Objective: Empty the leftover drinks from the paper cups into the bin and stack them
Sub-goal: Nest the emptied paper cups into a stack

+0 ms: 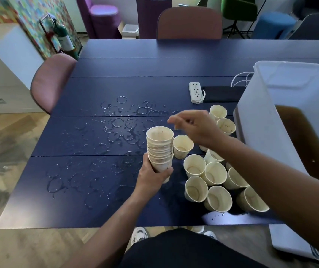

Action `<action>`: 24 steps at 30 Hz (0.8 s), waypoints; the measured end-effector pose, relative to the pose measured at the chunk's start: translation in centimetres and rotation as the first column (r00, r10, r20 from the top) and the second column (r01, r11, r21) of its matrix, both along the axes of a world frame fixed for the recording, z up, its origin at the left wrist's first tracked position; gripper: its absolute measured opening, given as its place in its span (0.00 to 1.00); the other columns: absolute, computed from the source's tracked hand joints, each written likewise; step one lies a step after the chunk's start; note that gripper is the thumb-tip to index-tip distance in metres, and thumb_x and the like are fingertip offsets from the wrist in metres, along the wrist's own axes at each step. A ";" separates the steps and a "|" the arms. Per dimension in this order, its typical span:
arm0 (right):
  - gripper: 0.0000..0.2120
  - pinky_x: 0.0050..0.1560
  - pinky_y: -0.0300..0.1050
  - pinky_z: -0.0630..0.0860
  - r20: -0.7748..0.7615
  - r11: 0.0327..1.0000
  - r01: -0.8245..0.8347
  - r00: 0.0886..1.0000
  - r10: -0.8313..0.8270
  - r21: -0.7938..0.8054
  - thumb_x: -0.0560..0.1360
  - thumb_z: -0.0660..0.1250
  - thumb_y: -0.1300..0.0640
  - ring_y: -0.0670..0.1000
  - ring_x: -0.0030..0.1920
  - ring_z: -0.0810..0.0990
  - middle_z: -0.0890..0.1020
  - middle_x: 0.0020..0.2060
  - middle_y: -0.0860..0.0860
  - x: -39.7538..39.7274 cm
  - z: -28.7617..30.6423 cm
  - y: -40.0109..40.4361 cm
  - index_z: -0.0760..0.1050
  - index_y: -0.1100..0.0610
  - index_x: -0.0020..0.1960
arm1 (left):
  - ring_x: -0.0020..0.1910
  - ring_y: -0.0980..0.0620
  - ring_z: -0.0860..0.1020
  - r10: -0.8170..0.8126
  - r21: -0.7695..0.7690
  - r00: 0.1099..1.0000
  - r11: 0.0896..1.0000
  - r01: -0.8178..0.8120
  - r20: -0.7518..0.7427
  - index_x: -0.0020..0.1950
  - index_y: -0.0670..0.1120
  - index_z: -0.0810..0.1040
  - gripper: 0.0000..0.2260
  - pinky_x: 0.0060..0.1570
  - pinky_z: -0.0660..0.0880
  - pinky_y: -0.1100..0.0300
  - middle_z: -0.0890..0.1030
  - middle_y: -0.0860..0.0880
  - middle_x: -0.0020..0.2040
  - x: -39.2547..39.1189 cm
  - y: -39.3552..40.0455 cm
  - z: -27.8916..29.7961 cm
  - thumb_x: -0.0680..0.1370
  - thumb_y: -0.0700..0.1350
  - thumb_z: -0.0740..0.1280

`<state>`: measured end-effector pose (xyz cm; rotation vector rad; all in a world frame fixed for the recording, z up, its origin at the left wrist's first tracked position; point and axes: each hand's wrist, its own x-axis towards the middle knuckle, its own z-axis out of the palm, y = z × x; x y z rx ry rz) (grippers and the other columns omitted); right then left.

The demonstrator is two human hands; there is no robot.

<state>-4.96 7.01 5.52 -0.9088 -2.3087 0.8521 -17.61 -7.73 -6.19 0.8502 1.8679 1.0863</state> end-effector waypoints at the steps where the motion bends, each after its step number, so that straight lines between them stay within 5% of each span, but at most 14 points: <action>1: 0.15 0.36 0.39 0.72 -0.015 0.996 0.093 0.996 -0.093 -0.007 0.81 0.65 0.48 0.44 0.34 0.78 0.84 0.36 0.49 0.1 -0.1 0.5 0.85 0.56 0.50 | 0.53 0.53 0.78 0.005 0.004 1.000 1.000 -0.005 0.000 0.61 0.53 0.68 0.26 0.54 0.74 0.57 0.79 0.58 0.53 -0.2 0.0 0.0 0.71 0.46 0.79; 4: 0.12 0.38 0.38 0.72 0.117 0.979 0.199 0.972 -0.203 0.051 0.81 0.65 0.48 0.39 0.34 0.77 0.83 0.37 0.44 0.6 -1.0 1.9 0.84 0.53 0.52 | 0.53 0.52 0.78 0.020 0.009 1.000 1.000 -0.020 -0.001 0.62 0.52 0.69 0.26 0.55 0.74 0.57 0.79 0.57 0.53 -0.5 -0.1 0.1 0.71 0.45 0.79; 10: 0.11 0.46 0.48 0.81 0.584 0.998 0.060 0.809 -0.057 0.014 0.76 0.72 0.46 0.49 0.45 0.81 0.85 0.49 0.48 0.7 -4.8 1.6 0.84 0.50 0.55 | 0.54 0.51 0.78 0.009 -0.022 1.000 1.000 -0.009 -0.014 0.62 0.53 0.68 0.26 0.56 0.76 0.53 0.78 0.59 0.52 -0.6 -0.8 -0.6 0.71 0.46 0.79; 17: 0.08 0.45 0.51 0.83 0.695 0.999 0.039 0.717 -0.053 0.036 0.73 0.73 0.50 0.53 0.45 0.82 0.84 0.48 0.50 -0.3 -8.2 1.0 0.82 0.47 0.52 | 0.52 0.55 0.77 -0.002 -0.031 1.000 1.000 0.002 -0.015 0.62 0.53 0.68 0.26 0.53 0.74 0.56 0.78 0.59 0.53 -0.8 -0.9 -0.8 0.71 0.46 0.79; 24: 0.09 0.44 0.48 0.79 0.498 0.983 0.102 0.851 -0.166 0.152 0.74 0.71 0.54 0.52 0.46 0.81 0.85 0.48 0.50 -0.2 -6.4 1.8 0.84 0.52 0.54 | 0.51 0.59 0.76 -0.001 -0.031 1.000 1.000 0.001 -0.013 0.62 0.52 0.68 0.26 0.51 0.71 0.58 0.77 0.60 0.53 -1.0 -1.3 -0.9 0.71 0.46 0.78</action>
